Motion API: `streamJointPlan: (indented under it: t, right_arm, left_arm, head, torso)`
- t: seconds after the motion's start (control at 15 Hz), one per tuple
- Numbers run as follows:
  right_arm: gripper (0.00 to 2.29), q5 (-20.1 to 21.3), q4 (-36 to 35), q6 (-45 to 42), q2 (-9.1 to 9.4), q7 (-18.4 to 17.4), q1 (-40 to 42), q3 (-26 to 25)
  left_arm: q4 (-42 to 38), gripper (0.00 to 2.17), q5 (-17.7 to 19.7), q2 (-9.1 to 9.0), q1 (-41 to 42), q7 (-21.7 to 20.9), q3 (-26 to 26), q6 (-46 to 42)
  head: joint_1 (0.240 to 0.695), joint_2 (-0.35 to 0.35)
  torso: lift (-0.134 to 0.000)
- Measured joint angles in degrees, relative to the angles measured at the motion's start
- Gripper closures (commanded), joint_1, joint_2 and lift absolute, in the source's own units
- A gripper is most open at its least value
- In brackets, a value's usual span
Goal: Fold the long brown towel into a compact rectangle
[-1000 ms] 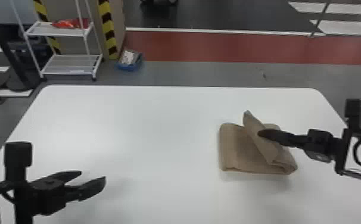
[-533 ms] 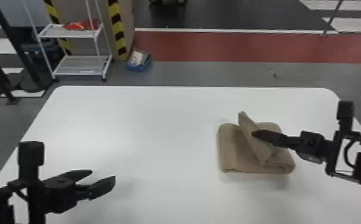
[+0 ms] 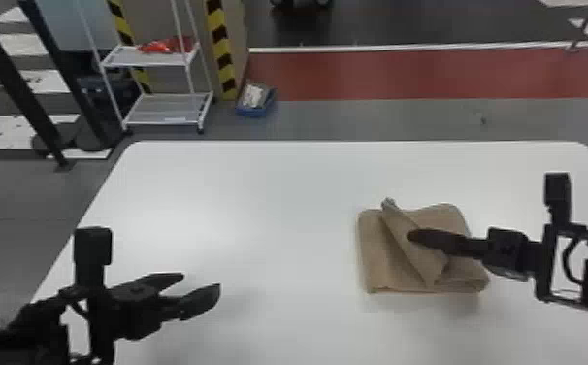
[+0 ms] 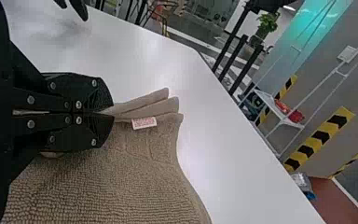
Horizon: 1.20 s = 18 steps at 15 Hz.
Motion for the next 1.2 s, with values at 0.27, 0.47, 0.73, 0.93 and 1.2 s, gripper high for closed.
streamJointPlan:
  t: [0.27, 0.47, 0.73, 0.93, 1.2]
  right_arm:
    - [0.07, -1.4, 0.1, 0.3, 0.38, 1.8, 0.5, 0.4]
    - [0.07, -5.0, 0.7, 0.4, 0.59, 3.5, 0.6, -0.5]
    - [0.09, -10.3, 1.6, -0.4, 1.64, 4.5, 0.5, -3.6]
    - [0.11, -9.0, 1.2, -2.4, 1.85, 0.5, 0.4, -6.2]
    - [0.12, -6.8, -2.1, 1.0, -0.28, -0.2, 2.9, -10.7]
  left_arm:
    - [0.5, 0.04, -0.1, -0.07, -0.3, 0.3, -0.1, 0.0]
    - [0.8, 0.04, -0.1, -0.15, -0.6, 0.5, -0.4, -0.1]
    - [1.0, 0.04, -0.1, -0.17, -0.7, 0.5, -0.5, -0.2]
    - [1.0, 0.04, -0.1, -0.17, -0.7, 0.3, -0.3, -0.1]
    - [1.0, 0.04, 0.0, -0.02, -0.5, 0.1, -0.1, -0.1]
  head:
    - [0.695, 0.115]
    - [0.695, 0.128]
    - [0.695, 0.131]
    - [0.695, 0.104]
    - [0.695, 0.037]
  torso:
    - [-0.120]
    - [-0.120]
    - [-0.120]
    - [-0.120]
    - [-0.120]
